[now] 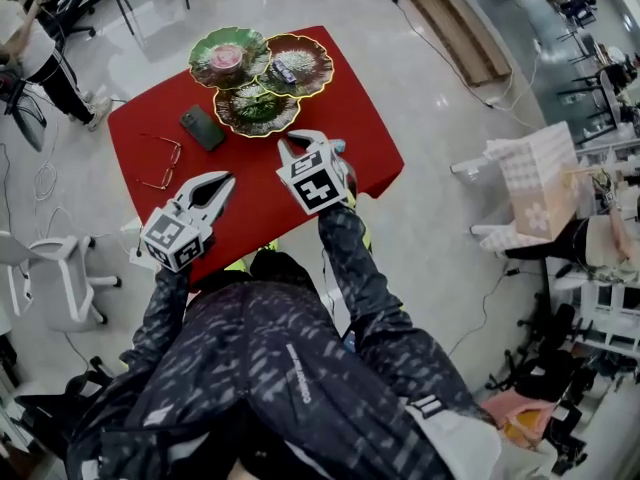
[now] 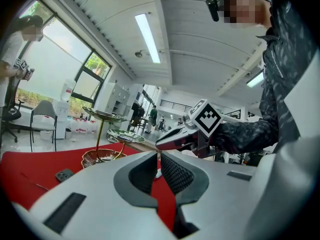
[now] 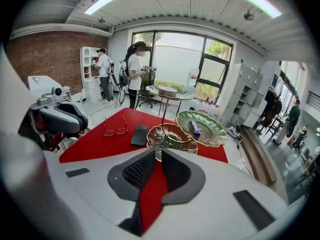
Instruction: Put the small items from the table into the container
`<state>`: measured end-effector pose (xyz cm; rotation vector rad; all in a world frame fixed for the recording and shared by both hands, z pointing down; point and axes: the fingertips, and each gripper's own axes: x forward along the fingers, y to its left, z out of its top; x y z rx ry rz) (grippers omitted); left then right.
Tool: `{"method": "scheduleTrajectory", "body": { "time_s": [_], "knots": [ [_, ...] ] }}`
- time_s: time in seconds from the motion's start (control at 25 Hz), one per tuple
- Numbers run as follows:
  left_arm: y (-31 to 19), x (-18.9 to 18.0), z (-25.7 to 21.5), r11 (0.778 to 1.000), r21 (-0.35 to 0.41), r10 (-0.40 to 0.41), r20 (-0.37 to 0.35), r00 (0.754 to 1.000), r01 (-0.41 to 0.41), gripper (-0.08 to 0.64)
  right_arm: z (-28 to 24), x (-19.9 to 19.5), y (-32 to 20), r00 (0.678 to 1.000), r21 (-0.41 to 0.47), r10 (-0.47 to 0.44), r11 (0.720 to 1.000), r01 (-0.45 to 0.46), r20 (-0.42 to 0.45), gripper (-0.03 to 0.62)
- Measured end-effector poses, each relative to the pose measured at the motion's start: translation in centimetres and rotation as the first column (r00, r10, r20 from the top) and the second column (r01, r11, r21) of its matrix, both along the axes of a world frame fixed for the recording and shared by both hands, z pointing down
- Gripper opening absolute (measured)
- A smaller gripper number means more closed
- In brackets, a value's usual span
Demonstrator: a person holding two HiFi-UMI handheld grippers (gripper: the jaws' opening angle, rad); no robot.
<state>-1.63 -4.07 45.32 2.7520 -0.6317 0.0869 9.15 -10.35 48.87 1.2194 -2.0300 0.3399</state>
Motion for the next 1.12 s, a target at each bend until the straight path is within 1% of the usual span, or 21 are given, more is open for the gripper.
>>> {"method": "scheduleTrajectory", "body": {
  "time_s": [0.2,0.32,0.56,0.72,0.88,1.12],
  "knots": [
    [2.1,-1.9,0.3,1.0,-0.016,0.005,-0.017,1.0,-0.005,0.021,0.9,-0.8,2.7,1.0,-0.02,0.012,1.0,-0.012,-0.008,0.048],
    [2.8,-2.7,0.7,1.0,-0.012,0.001,-0.025,1.0,-0.001,0.021,1.6,-0.8,3.6,1.0,-0.024,0.013,1.0,-0.013,-0.019,0.048],
    [3.8,-2.8,2.7,0.998,-0.058,-0.017,0.002,1.0,0.017,0.023,3.2,0.7,4.5,0.999,-0.043,-0.011,0.999,0.009,-0.044,0.048],
    [2.3,-1.8,2.5,0.997,-0.057,-0.045,0.011,0.999,0.045,0.022,4.2,2.7,3.2,0.998,-0.056,-0.033,0.998,0.031,-0.044,0.049],
    [0.5,-0.3,3.0,0.992,-0.071,-0.099,0.029,0.995,0.101,0.022,6.0,5.1,2.5,0.996,-0.106,-0.073,0.992,0.069,-0.041,0.049],
    [-1.1,2.8,3.9,0.985,-0.094,-0.144,0.047,0.989,0.148,0.021,8.5,8.9,1.5,0.99,-0.177,-0.137,0.975,0.131,-0.023,0.058]
  ]
}}
